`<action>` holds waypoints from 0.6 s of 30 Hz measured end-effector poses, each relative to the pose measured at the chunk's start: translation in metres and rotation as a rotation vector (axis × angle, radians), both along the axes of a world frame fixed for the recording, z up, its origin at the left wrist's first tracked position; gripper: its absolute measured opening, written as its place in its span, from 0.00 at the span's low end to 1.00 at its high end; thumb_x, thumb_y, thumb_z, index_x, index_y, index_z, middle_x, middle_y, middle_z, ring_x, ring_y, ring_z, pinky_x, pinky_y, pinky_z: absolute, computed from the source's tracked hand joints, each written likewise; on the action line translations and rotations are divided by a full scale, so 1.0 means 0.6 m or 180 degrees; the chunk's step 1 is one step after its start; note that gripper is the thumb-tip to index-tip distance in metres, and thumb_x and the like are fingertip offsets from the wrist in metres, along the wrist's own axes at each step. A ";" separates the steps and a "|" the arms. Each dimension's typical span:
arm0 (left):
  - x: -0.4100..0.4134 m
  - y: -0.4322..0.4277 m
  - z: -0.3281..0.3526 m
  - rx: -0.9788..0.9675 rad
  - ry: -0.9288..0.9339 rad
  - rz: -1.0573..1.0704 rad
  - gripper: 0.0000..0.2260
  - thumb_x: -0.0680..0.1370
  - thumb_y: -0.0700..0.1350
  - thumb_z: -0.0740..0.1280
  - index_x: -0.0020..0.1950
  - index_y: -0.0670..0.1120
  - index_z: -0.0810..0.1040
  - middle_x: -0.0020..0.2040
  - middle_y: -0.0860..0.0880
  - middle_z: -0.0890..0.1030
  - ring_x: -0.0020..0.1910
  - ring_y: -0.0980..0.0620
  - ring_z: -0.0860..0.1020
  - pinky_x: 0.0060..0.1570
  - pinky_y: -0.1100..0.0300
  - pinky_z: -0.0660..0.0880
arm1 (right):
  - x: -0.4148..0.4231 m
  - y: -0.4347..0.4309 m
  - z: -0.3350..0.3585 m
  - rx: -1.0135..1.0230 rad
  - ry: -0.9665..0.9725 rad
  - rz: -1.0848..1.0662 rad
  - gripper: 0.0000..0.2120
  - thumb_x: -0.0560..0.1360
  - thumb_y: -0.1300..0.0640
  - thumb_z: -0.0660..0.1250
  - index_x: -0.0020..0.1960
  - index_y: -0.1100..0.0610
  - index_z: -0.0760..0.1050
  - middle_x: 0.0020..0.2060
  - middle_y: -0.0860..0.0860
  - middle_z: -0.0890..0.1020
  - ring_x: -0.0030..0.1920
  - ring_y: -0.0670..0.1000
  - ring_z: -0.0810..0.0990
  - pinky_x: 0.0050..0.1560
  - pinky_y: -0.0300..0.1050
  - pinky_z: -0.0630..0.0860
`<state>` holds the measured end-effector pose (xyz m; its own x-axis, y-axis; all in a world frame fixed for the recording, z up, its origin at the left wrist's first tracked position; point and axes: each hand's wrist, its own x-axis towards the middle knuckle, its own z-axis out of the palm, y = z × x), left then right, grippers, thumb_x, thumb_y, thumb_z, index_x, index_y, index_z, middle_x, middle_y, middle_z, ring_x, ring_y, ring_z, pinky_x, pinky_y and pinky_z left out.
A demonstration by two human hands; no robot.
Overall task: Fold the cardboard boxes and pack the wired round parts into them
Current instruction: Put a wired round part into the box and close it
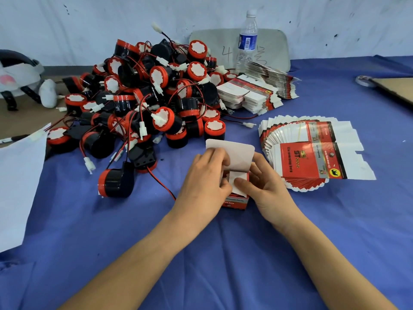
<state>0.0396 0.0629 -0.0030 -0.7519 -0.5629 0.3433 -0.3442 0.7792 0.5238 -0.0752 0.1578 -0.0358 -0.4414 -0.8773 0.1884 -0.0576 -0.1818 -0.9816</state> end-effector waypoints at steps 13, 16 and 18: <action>0.047 -0.011 -0.019 0.0135 0.0473 -0.0149 0.03 0.74 0.36 0.72 0.46 0.40 0.82 0.50 0.50 0.80 0.49 0.57 0.76 0.47 0.72 0.71 | 0.024 0.001 -0.004 0.0014 0.0652 -0.0231 0.30 0.76 0.69 0.65 0.66 0.39 0.66 0.56 0.34 0.78 0.60 0.41 0.77 0.57 0.40 0.76; 0.060 0.014 -0.049 -0.0192 0.0736 0.0207 0.09 0.76 0.46 0.70 0.49 0.42 0.84 0.49 0.50 0.80 0.52 0.53 0.72 0.52 0.71 0.69 | 0.026 0.001 -0.004 -0.0059 0.0762 -0.0231 0.30 0.76 0.69 0.64 0.67 0.39 0.66 0.58 0.35 0.78 0.60 0.42 0.77 0.55 0.37 0.75; 0.062 0.024 -0.056 -0.0213 0.0709 0.0204 0.16 0.76 0.53 0.64 0.53 0.43 0.84 0.51 0.50 0.80 0.54 0.54 0.71 0.54 0.69 0.69 | 0.026 0.001 -0.005 -0.0064 0.0924 -0.0293 0.28 0.76 0.66 0.65 0.68 0.40 0.67 0.59 0.37 0.78 0.61 0.44 0.77 0.56 0.36 0.74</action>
